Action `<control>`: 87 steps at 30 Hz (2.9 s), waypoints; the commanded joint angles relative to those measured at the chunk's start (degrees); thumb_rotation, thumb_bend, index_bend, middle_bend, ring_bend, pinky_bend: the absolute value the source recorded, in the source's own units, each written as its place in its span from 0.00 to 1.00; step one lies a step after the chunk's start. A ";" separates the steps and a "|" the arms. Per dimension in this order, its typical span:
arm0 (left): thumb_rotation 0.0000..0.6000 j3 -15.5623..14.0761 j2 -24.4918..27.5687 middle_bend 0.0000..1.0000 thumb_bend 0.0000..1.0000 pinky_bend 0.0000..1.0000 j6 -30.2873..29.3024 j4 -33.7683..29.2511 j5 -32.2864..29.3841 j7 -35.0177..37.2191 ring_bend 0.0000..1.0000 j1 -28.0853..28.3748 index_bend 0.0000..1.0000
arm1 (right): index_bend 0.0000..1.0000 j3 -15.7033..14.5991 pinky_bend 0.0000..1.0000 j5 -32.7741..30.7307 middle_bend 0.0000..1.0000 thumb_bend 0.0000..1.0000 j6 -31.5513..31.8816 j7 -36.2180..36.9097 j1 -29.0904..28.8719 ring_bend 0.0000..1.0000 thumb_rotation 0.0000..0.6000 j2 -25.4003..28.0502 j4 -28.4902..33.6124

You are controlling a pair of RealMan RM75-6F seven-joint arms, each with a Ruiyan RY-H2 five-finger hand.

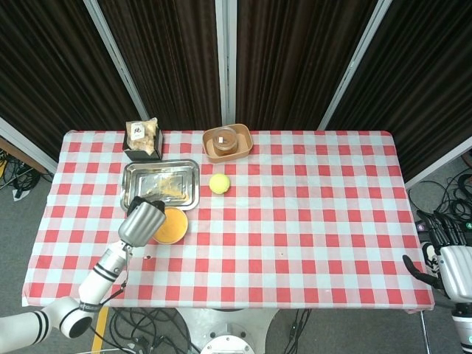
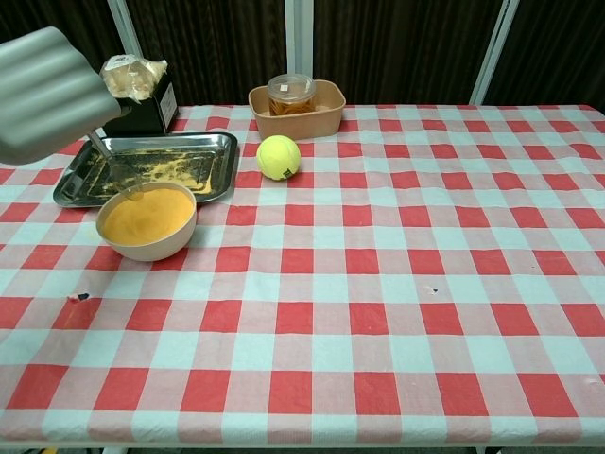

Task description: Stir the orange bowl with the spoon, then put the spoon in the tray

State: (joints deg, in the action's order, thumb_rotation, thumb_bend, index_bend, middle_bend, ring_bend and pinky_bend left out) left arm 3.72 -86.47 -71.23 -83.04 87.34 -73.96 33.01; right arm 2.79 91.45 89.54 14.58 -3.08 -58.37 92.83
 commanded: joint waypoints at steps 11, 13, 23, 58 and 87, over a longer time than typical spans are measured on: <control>1.00 0.75 -2.04 0.97 0.39 0.99 3.23 -2.86 -8.43 -12.17 0.94 0.15 0.79 | 0.00 -0.02 0.00 -0.27 0.13 0.24 -0.12 0.30 0.08 0.00 1.00 -0.15 -0.39; 1.00 0.79 -2.49 0.96 0.39 0.99 3.23 -1.82 -8.49 -11.67 0.94 0.40 0.79 | 0.00 -0.02 0.00 -0.34 0.13 0.24 -0.27 0.39 0.03 0.00 1.00 -0.23 -0.51; 1.00 2.56 -0.90 0.96 0.39 0.99 0.25 -2.54 -7.40 -2.02 0.94 0.60 0.77 | 0.00 -0.09 0.00 -0.17 0.13 0.24 0.28 0.83 0.33 0.00 1.00 -0.26 -0.84; 1.00 15.21 -8.68 0.94 0.38 0.99 27.99 25.71 -37.60 50.90 0.94 10.45 0.57 | 0.00 -0.14 0.00 -0.65 0.13 0.24 -1.25 1.51 -0.35 0.00 1.00 -0.61 -1.37; 1.00 2.73 14.66 0.38 0.26 0.34 -8.72 -1.56 -18.29 65.88 0.30 -16.84 0.38 | 0.00 -0.45 0.00 -0.44 0.12 0.25 -2.79 2.69 -1.23 0.00 1.00 -1.39 -4.00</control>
State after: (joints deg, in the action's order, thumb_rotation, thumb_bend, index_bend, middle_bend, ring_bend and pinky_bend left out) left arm 8.61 -73.78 -76.09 -81.44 66.87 -10.11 19.22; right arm 2.32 91.01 86.73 17.37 -4.28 -59.66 88.87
